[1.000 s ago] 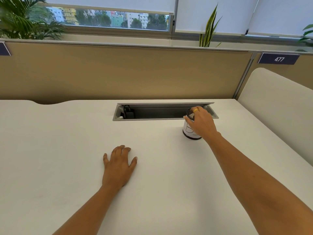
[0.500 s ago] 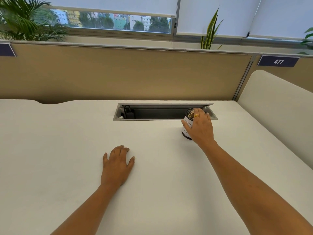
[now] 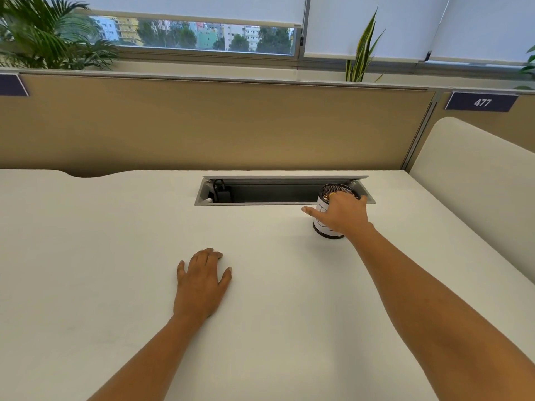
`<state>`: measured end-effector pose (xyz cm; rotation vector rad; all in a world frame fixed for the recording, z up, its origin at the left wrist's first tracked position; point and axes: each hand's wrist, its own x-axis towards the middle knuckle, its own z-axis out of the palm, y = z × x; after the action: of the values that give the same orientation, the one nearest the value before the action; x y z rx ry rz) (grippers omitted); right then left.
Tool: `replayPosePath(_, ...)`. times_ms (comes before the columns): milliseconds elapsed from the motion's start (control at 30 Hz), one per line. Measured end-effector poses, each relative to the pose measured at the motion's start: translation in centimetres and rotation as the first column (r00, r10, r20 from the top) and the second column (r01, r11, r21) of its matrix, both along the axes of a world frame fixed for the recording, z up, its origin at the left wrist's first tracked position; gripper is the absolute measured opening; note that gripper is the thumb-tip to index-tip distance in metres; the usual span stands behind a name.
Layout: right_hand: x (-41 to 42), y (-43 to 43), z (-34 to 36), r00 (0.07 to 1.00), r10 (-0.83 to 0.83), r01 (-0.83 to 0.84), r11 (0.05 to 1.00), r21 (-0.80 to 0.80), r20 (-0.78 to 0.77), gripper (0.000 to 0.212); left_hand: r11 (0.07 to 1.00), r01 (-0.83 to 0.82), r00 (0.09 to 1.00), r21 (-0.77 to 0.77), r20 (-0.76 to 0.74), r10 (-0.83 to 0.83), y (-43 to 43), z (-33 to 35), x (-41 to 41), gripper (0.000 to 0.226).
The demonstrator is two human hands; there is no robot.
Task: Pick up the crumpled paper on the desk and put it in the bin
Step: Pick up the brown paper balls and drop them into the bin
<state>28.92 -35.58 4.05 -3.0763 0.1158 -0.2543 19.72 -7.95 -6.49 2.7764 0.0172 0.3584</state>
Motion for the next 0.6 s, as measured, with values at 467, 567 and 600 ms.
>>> replayPosePath(467,0.8,-0.2,0.2,0.994,-0.019,0.020,1.000,0.009,-0.109,0.064,1.000,0.008,1.000,-0.012,-0.008,-0.008,0.0,0.1,-0.1,0.076)
replayPosePath(567,0.5,-0.3,-0.2,1.000,-0.015,0.016,1.000,0.023,-0.020,0.057,1.000,0.009,1.000,-0.016,-0.010,-0.009,0.0,0.2,-0.1,0.076)
replayPosePath(600,0.4,-0.4,-0.3,1.000,-0.013,0.013,1.000,0.028,-0.005,0.057,1.000,0.009,1.000,-0.014,-0.018,-0.009,0.0,0.2,-0.1,0.077)
